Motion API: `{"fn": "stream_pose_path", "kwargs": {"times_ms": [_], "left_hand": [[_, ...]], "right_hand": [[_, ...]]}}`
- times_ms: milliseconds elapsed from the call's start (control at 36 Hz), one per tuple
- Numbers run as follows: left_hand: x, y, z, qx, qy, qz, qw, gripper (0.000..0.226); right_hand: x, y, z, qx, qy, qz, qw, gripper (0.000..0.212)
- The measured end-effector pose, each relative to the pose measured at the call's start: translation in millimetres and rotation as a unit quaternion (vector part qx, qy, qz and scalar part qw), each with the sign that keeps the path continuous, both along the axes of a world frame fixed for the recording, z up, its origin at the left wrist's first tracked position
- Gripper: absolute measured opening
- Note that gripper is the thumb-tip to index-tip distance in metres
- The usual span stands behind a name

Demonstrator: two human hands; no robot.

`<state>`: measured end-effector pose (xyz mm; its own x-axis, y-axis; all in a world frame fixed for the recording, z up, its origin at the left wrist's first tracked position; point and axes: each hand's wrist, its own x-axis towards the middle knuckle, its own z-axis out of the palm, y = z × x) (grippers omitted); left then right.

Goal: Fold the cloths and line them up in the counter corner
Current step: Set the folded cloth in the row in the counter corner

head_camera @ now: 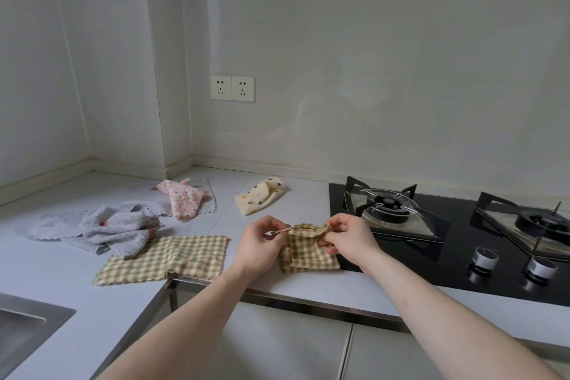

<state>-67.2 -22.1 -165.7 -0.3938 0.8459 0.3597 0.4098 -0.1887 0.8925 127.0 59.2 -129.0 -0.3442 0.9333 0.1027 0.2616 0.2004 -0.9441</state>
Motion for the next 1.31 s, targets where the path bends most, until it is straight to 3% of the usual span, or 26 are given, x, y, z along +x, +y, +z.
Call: {"fn": "stream_pose_path", "kwargs": {"times_ms": [222, 361, 611, 806, 1000, 1111, 1194, 1306], "left_hand": [[1, -1, -1, -0.023, 0.038, -0.011, 0.999, 0.012], [3, 1, -1, -0.068, 0.109, -0.004, 0.992, 0.014], [6, 4, 0, -0.103, 0.156, 0.042, 0.981, 0.021], [6, 10, -6, -0.112, 0.223, 0.071, 0.966, 0.027], [10, 11, -8, -0.18, 0.287, 0.083, 0.937, 0.057], [12, 11, -6, -0.203, 0.32, 0.063, 0.923, 0.054], [11, 10, -4, -0.195, 0.303, 0.041, 0.932, 0.046], [7, 7, 0, -0.168, 0.22, 0.021, 0.961, 0.034]], "right_hand": [[12, 4, -17, 0.108, -0.096, 0.02, 0.989, 0.019], [23, -6, -34, 0.168, -0.135, 0.027, 0.976, 0.023], [19, -18, -46, 0.257, -0.188, 0.005, 0.948, 0.008], [19, -13, -48, 0.257, -0.198, -0.034, 0.945, 0.026], [17, -17, -46, 0.268, -0.23, -0.036, 0.935, 0.018], [18, -23, -41, 0.251, -0.232, -0.042, 0.939, 0.019], [20, -27, -37, 0.238, -0.239, -0.045, 0.941, 0.023], [22, -25, -35, 0.21, -0.228, -0.045, 0.95, 0.032]]}}
